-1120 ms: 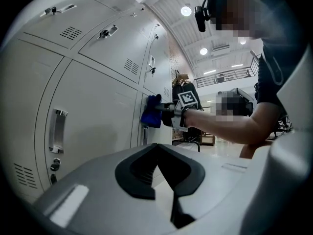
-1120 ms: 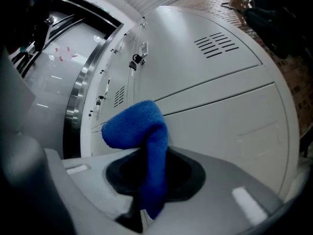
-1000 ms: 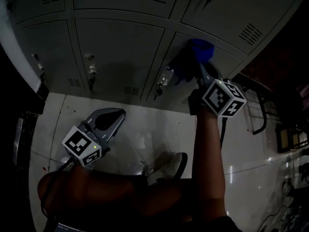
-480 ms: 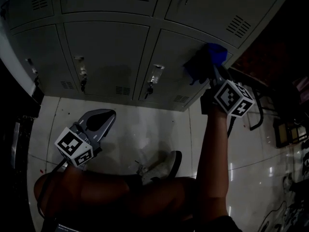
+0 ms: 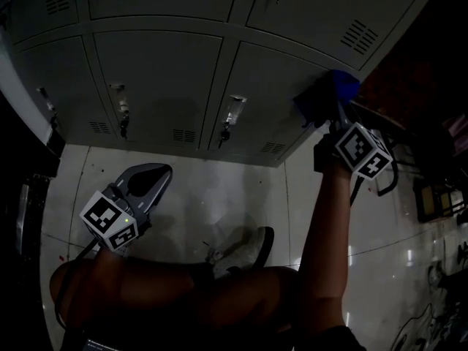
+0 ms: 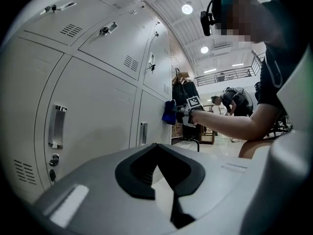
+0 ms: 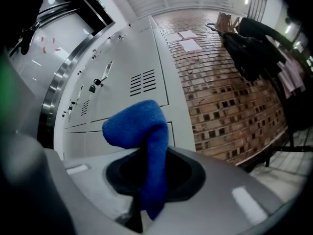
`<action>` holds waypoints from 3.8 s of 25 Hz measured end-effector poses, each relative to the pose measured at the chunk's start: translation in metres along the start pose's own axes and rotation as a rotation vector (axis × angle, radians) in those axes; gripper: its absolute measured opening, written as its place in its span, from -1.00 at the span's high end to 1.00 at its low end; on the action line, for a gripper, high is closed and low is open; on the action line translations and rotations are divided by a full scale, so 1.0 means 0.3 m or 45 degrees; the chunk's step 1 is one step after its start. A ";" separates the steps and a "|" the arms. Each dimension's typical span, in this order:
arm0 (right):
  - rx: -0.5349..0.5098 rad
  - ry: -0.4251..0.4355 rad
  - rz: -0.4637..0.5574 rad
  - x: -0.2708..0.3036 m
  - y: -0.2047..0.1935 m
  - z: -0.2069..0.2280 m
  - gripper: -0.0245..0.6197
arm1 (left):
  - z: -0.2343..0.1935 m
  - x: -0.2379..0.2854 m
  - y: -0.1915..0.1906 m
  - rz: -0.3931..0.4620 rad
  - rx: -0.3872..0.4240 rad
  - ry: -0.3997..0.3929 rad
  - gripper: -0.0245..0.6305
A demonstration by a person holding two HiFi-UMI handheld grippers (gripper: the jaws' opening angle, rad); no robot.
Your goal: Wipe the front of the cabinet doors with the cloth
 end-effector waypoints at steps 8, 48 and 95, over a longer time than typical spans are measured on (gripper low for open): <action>0.070 -0.112 0.029 -0.026 -0.002 0.080 0.71 | 0.000 0.004 -0.010 -0.009 -0.008 0.000 0.91; -0.016 0.134 -0.179 0.029 -0.289 -0.239 0.71 | 0.019 -0.006 0.011 0.004 0.034 -0.014 0.91; -0.084 0.291 -0.305 0.054 -0.514 -0.394 0.71 | 0.023 -0.001 0.003 -0.004 0.022 -0.018 0.91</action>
Point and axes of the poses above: the fingertips, and each gripper's own axes: x forward along the fingers, z to its right, y out of its top, the point moved 3 cm from there along -x, backward along the fingers, and after that the axes turned 10 degrees about -y, right-handed, at the moved point
